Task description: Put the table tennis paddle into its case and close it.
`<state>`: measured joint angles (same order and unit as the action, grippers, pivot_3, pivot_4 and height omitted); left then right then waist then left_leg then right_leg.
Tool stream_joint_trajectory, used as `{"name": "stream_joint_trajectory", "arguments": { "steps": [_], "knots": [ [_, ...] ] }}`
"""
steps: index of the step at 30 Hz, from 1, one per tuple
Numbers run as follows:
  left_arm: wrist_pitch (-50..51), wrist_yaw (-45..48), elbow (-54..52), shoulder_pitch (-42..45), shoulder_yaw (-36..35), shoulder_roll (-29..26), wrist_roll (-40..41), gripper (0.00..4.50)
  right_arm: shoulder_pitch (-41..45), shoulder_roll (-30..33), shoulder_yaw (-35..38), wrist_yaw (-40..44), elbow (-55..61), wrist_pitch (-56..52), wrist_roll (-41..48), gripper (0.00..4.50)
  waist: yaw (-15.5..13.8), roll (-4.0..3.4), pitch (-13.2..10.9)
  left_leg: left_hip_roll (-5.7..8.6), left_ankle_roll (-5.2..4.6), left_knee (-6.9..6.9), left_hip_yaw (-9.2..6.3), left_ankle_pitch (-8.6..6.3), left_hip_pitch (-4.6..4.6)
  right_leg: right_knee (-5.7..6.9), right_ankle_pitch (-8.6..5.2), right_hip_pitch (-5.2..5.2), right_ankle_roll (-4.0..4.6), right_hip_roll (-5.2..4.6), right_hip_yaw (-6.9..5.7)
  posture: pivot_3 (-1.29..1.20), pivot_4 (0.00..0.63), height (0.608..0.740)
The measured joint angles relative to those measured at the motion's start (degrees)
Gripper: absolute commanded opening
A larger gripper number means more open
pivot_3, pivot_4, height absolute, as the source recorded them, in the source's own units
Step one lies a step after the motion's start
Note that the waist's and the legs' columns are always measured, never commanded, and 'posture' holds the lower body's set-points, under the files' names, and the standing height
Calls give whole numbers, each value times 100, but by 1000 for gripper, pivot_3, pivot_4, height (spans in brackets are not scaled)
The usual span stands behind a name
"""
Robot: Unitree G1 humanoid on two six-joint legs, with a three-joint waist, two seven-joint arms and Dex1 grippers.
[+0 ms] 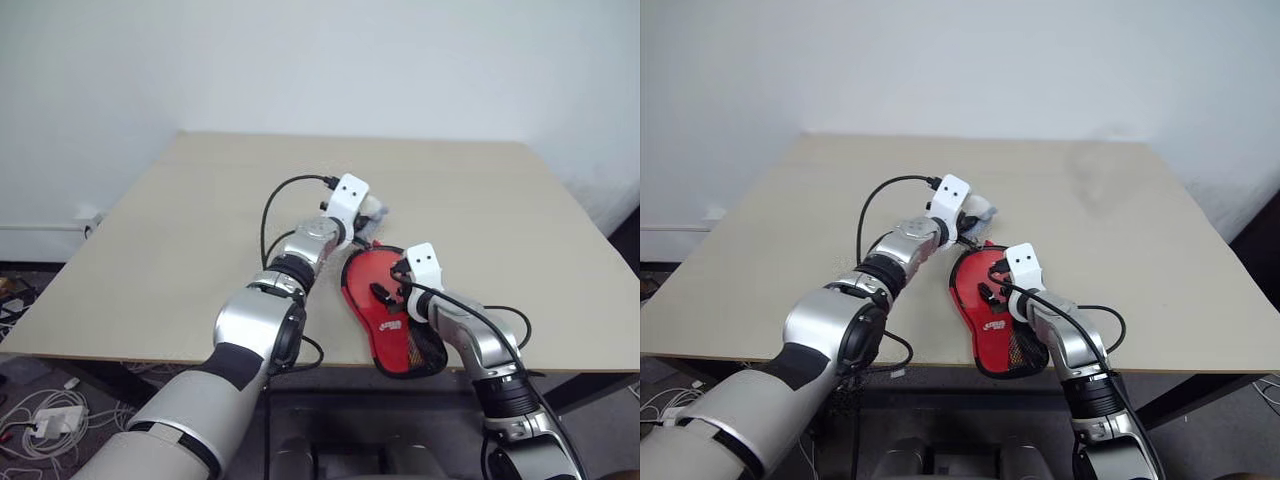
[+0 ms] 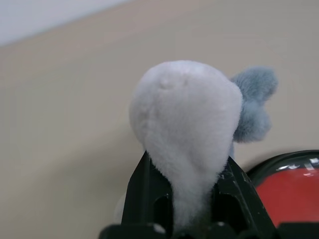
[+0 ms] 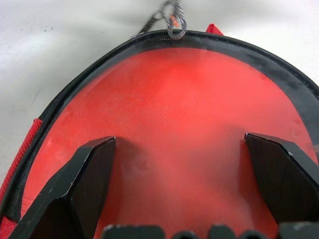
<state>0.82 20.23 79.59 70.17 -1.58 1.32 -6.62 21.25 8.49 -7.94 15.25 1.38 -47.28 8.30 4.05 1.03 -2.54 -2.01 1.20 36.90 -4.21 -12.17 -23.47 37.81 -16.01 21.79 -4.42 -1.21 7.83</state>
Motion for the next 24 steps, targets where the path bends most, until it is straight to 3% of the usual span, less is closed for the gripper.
{"name": "stream_joint_trajectory", "arguments": {
  "steps": [3, 14, 24],
  "knots": [
    [-223, -102, 1, 0, 59, 151, -147, 330, 2, 32, 2, 55, -2, 11, 2, 4500, 1, -1, 0, 0, 0, 0, 0, 0, 0, 0, 0, 1, 0, 0, 0, 0, 0, 740],
    [-295, 784, -3, -232, 62, 246, -167, 4167, 10, 153, 205, 61, -71, 90, 1, 4500, 4, -4, 0, 2, 0, -1, -1, 0, -1, 0, 0, 2, 0, -1, 1, 0, 0, 740],
    [-430, 1761, -44, -234, -328, -96, 231, 4167, -305, 507, 629, 354, 223, 78, 284, 4500, 2, -7, -3, 2, 0, -1, 0, 0, -12, -2, 0, 8, 0, -1, 2, 0, 0, 740]
  ]
}}
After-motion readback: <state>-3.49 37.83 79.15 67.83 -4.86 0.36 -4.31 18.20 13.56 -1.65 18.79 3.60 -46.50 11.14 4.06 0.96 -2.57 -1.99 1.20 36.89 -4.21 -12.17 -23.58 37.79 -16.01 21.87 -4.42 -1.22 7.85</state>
